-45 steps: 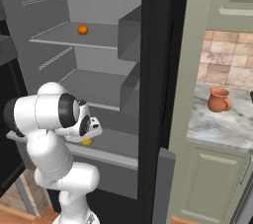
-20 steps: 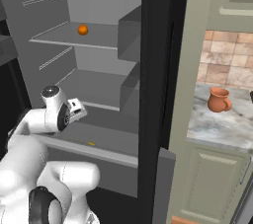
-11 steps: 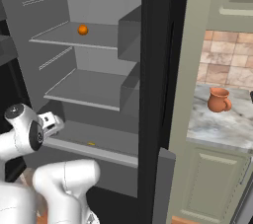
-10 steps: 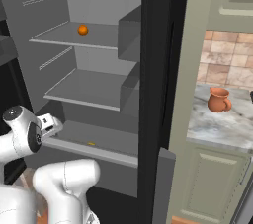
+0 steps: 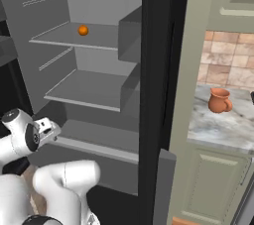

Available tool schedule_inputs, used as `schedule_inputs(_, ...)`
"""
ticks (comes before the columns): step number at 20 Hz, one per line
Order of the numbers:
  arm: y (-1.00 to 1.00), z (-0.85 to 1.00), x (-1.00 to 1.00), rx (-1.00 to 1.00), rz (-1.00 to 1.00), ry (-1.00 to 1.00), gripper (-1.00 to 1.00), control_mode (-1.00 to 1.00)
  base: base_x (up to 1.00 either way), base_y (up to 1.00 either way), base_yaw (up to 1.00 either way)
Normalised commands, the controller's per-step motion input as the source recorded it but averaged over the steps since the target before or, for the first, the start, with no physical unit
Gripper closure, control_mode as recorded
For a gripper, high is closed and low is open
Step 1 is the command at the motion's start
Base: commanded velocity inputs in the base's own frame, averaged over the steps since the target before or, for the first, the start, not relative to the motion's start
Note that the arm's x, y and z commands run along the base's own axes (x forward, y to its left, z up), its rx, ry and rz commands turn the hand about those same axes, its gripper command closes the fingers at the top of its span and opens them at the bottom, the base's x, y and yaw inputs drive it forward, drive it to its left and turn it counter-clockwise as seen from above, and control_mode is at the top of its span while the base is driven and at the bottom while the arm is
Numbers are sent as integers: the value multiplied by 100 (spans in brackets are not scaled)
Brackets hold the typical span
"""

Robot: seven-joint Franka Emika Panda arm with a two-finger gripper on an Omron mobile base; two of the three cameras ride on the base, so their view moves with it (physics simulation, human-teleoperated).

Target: Place the potato and lemon inside the fridge drawer. Close the drawer after placing the vegetables.

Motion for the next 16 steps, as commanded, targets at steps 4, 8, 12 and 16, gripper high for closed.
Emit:
schedule_inputs(4, 0, -24, 73, 0, 1, 8, -100, -100, 0, 0, 0)
schedule_inputs(8, -1, 6, 76, 1, 0, -5, -100, -100, 0, 0, 0)
schedule_inputs(12, -5, 13, 4, 0, 0, -9, -100, -100, 0, 0, 0)
schedule_inputs(16, -3, -27, 19, 0, 0, 1, -100, -100, 0, 0, 0)
